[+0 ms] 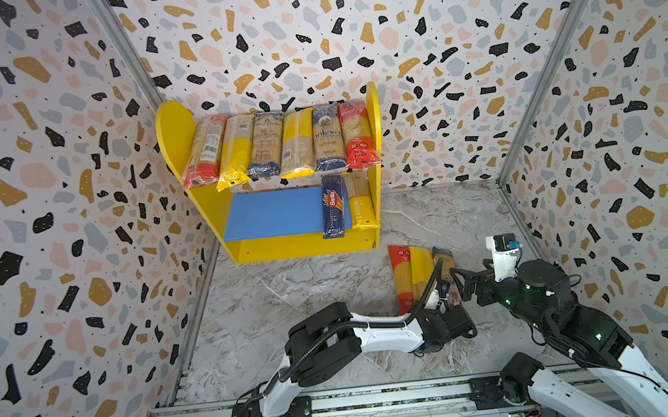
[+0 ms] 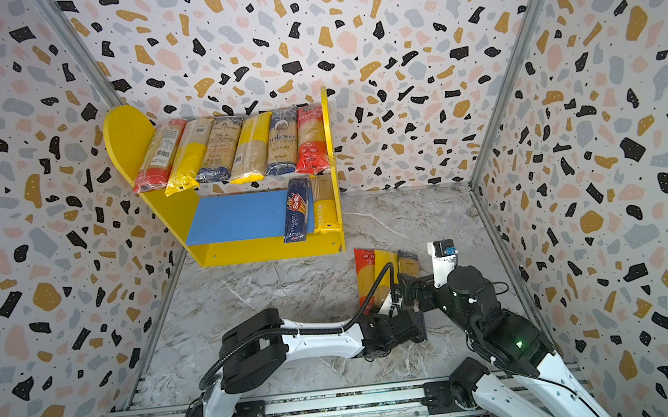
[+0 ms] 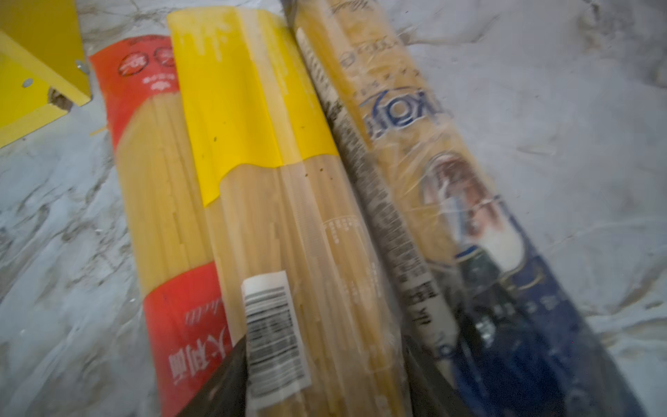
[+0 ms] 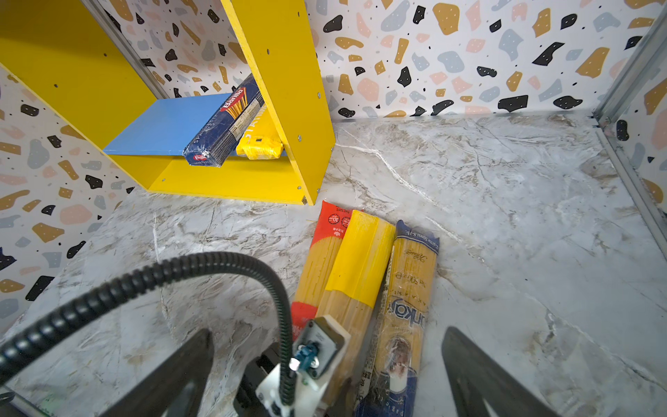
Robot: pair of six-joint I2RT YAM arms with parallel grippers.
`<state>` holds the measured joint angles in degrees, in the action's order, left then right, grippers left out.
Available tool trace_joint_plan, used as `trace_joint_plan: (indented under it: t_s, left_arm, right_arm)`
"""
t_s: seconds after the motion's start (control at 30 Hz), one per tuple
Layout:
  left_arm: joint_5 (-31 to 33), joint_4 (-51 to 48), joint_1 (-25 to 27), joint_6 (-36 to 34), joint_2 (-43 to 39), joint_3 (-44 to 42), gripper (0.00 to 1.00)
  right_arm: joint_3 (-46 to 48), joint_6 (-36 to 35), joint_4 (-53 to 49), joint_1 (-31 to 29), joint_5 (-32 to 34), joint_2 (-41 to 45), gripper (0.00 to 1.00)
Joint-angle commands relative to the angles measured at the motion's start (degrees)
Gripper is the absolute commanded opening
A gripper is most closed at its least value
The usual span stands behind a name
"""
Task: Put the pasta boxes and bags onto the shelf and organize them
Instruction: 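Move the left gripper down over the yellow-banded spaghetti bag on the table, then close the left gripper on the end of the yellow-banded spaghetti bag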
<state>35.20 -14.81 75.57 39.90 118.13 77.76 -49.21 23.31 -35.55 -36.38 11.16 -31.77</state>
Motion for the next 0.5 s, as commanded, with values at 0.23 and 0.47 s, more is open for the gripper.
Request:
trace_joint_plan:
  t_s: [0.23,0.47]
  left_arm:
    - [0.7,0.2,-3.3,-1.1,-10.5,-14.6,0.75]
    - [1.3,3.3,-3.5,-8.2,-12.8,-14.0,0.91]
  right_arm:
    - [0.6,-0.3,1.5,0.1,-0.1,-1.4,0.99]
    - [0.4,0.0,1.7,0.2,-0.3,-2.3,0.99]
